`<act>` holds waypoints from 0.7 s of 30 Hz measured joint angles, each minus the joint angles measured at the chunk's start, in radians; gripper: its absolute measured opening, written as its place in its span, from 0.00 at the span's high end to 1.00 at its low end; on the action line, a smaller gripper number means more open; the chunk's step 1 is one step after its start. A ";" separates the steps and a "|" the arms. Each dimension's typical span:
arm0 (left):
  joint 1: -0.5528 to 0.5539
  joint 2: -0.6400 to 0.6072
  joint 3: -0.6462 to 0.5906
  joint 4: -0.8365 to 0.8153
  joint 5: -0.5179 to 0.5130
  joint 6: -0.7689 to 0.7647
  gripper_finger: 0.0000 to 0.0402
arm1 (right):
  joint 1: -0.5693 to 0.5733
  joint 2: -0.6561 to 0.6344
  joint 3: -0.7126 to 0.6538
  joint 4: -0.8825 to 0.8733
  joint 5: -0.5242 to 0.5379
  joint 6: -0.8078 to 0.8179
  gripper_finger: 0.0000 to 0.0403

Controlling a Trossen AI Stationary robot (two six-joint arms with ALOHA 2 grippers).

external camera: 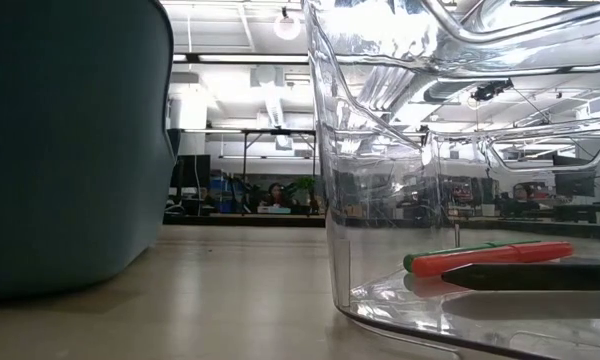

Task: Sort pens & pencils
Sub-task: Put the pink pen into the transparent bin

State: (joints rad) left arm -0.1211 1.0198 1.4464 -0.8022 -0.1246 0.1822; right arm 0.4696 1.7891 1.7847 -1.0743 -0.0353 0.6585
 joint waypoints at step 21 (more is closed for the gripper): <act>-0.114 -0.014 -0.006 0.127 -0.148 0.102 0.62 | 0.035 0.127 0.000 -0.159 -0.028 -0.241 0.96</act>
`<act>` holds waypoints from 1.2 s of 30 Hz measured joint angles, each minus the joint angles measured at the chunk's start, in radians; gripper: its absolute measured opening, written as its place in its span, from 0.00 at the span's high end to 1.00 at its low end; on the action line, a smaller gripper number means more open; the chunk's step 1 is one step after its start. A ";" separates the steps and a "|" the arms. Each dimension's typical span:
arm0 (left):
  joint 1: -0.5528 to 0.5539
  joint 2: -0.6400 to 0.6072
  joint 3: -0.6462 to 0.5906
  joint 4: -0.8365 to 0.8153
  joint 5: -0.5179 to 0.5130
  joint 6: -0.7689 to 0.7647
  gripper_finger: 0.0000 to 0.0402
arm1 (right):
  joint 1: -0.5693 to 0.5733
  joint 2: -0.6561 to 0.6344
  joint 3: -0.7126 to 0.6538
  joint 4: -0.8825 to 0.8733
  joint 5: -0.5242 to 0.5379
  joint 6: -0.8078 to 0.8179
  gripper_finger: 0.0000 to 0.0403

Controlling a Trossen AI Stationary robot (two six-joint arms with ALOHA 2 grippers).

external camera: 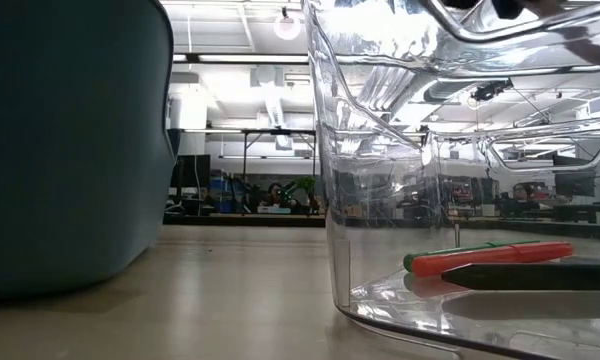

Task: Sort pens & pencils
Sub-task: Put the pink pen into the transparent bin, then return to Home Position

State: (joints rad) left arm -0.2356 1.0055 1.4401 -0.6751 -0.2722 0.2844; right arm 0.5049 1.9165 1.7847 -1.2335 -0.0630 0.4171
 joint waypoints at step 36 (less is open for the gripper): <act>0.597 -0.266 -0.669 0.805 0.571 0.023 0.62 | -0.034 0.017 0.000 0.023 -0.074 -0.014 0.65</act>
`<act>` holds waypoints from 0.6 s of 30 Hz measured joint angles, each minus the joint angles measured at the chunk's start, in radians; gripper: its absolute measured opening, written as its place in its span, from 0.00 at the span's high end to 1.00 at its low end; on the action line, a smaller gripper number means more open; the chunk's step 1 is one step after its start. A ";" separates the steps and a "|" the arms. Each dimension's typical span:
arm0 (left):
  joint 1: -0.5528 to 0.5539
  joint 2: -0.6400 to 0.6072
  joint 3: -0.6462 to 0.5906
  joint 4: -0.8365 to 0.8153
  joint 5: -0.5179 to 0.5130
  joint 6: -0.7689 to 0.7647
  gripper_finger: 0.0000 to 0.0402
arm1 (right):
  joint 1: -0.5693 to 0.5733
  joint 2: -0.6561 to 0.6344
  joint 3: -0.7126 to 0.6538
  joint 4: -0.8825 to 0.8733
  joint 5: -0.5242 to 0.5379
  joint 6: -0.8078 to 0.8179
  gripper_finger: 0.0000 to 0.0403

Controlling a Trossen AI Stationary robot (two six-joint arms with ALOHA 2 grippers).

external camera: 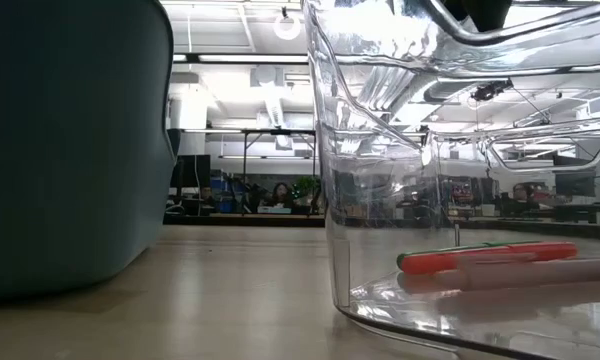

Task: Sort pens & pencils
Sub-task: Return to Home Position

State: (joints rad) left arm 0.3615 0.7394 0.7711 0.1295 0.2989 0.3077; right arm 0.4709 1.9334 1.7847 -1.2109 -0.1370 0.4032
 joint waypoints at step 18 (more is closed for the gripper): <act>-0.214 -0.357 -0.543 0.378 -0.401 0.026 0.62 | -0.127 -0.184 0.000 0.086 0.137 0.328 0.65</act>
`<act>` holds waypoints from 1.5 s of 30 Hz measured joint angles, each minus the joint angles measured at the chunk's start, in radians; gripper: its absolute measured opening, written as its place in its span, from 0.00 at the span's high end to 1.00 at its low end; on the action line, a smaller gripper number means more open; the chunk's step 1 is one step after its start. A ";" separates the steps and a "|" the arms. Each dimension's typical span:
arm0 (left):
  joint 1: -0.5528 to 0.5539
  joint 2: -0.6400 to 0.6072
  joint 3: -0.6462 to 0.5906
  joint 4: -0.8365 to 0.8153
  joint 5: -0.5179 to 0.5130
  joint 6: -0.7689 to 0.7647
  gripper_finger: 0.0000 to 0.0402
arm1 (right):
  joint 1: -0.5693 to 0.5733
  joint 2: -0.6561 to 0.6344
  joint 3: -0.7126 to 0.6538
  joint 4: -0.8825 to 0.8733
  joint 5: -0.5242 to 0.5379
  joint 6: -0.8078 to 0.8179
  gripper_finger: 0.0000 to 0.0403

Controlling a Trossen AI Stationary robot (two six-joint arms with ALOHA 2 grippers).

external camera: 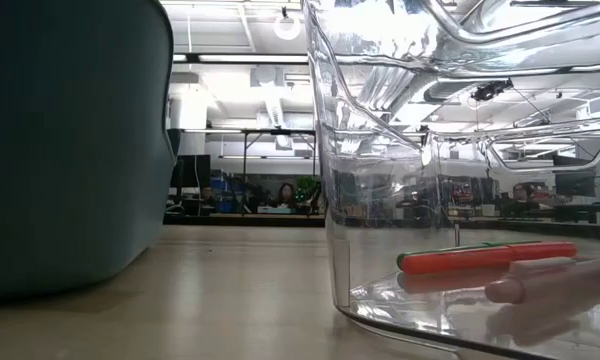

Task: Sort pens & pencils
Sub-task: Return to Home Position

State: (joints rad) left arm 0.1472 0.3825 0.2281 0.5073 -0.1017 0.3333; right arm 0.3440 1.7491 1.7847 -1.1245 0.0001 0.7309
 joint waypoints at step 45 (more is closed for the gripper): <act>-0.083 -0.382 -0.142 -0.393 0.024 -0.106 0.62 | 0.890 -0.470 -0.141 -0.446 1.572 0.823 0.65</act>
State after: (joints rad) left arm 0.0639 0.0009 0.0864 0.1139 -0.0776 0.2271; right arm 1.2339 1.2793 1.6442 -1.5702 1.5719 1.5535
